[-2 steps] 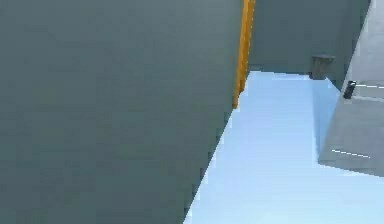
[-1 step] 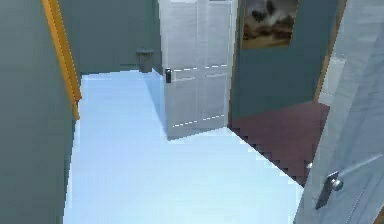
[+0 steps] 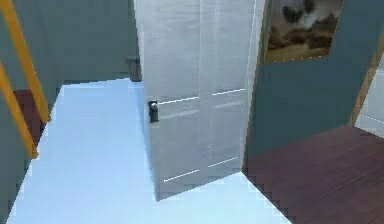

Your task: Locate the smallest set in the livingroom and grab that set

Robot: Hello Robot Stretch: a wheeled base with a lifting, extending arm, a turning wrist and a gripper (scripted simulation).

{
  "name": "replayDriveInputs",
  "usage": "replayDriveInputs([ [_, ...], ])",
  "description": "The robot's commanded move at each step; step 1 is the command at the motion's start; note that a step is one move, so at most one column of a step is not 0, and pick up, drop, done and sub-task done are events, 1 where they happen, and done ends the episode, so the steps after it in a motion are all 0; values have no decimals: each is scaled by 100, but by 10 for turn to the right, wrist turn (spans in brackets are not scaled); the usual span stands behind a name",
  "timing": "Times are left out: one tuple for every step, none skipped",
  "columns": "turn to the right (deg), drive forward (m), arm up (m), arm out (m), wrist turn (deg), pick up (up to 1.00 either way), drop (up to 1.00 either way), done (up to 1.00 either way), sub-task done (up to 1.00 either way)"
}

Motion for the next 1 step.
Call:
replayDriveInputs([
  [450, 0, 0, 0, 0, 0, 0, 0, 0],
])
